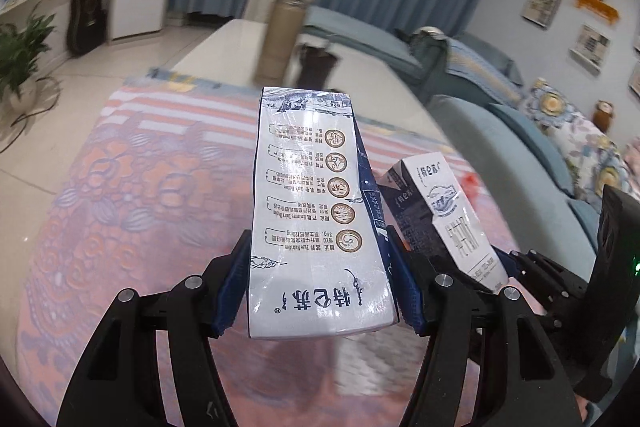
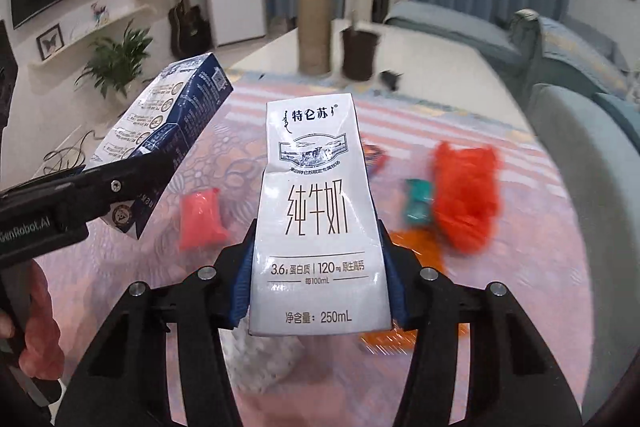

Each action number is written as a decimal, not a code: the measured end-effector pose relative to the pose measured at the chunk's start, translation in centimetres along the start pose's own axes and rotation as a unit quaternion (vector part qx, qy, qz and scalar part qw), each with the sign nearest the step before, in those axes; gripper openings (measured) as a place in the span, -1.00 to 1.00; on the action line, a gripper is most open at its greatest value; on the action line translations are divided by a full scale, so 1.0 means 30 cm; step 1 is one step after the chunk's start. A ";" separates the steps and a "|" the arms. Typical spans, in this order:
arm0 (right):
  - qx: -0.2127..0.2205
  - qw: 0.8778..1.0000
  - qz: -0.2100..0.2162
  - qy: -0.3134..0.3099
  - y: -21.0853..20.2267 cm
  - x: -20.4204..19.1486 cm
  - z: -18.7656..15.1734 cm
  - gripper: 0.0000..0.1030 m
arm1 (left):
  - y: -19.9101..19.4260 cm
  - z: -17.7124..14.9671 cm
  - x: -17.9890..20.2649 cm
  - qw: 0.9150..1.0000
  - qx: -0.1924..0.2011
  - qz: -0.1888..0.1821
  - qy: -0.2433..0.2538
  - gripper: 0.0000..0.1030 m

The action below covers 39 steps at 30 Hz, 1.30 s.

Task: Collect trash
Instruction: 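Grasp a blue-white milk carton with the left tool while the right tool grasps a white carton, then carry both cartons over the blue basket and open both tools to drop them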

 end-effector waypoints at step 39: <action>0.042 0.924 -0.218 0.313 -0.871 0.960 -0.992 -0.04 | 0.072 -0.690 1.328 0.904 -0.175 -0.248 0.302 0.19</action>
Point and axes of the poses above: each gripper's, at about its wrist camera, not at the fingertips, and y roughly the way its jaws point, x to its right, z to its top, the point moved 5 cm from there along y, roughly the way its jaws point, and after that the axes turned 1 degree about -y, right-handed, at the moved point
